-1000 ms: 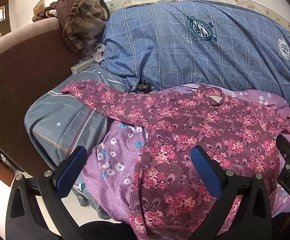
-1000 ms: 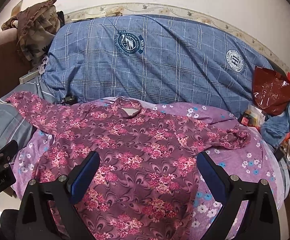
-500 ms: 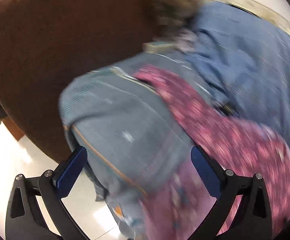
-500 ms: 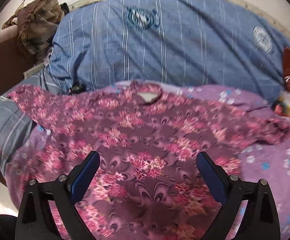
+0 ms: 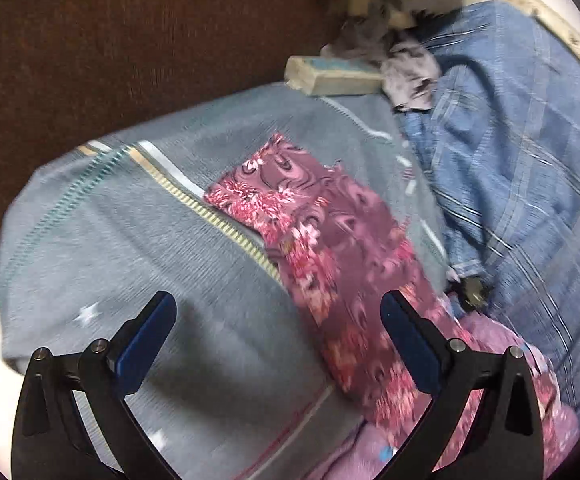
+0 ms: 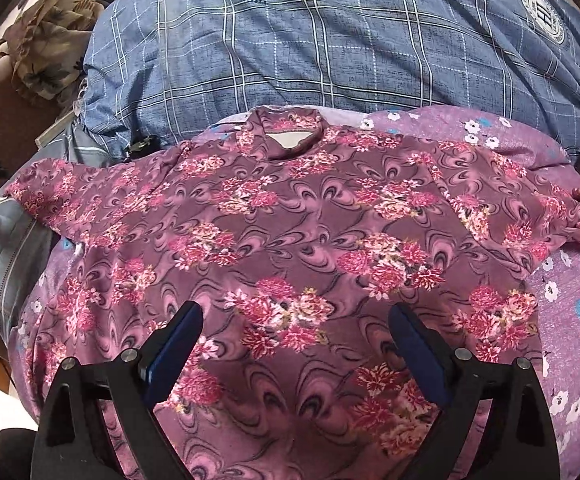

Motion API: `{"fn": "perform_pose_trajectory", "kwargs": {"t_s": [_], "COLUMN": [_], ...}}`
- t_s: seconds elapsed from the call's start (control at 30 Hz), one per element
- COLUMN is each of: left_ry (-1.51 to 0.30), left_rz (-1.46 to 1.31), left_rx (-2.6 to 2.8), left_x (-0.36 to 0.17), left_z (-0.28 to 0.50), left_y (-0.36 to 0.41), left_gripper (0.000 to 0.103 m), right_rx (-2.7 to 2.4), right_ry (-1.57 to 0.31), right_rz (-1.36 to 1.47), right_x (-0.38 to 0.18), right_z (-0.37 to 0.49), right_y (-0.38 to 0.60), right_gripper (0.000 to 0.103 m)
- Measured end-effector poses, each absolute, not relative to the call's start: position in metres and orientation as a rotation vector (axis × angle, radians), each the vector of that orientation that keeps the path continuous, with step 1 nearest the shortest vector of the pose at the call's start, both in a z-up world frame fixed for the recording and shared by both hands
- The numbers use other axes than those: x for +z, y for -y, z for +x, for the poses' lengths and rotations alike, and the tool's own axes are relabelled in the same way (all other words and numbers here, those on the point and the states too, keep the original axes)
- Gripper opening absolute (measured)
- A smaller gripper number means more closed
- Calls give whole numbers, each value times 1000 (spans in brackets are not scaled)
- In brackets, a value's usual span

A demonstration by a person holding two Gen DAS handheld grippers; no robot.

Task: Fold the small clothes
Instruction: 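Grasp the shirt sleeve with the left gripper and lift it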

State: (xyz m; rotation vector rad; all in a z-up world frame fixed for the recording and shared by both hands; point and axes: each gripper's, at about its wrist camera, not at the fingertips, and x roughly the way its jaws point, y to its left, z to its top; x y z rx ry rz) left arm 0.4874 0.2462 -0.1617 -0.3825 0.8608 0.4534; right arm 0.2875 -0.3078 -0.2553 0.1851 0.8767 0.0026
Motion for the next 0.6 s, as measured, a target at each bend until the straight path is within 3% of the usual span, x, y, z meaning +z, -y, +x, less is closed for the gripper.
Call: {"fn": "perform_pose_trajectory", "kwargs": {"t_s": [0.07, 0.37, 0.6], "left_ry": [-862, -831, -824], "left_rz": [-430, -441, -241], "left_rx": [466, 472, 416], "left_x": [-170, -166, -156], "left_z": [497, 492, 474], "left_y": [-254, -247, -208], "left_gripper": [97, 97, 97], "right_rx": [-1, 17, -50], "right_ry": [-881, -912, -841], "right_rz": [185, 197, 228], "right_x": [-257, -264, -252], "right_z": [290, 298, 280], "right_y": [310, 314, 347], "right_gripper": [94, 89, 89]}}
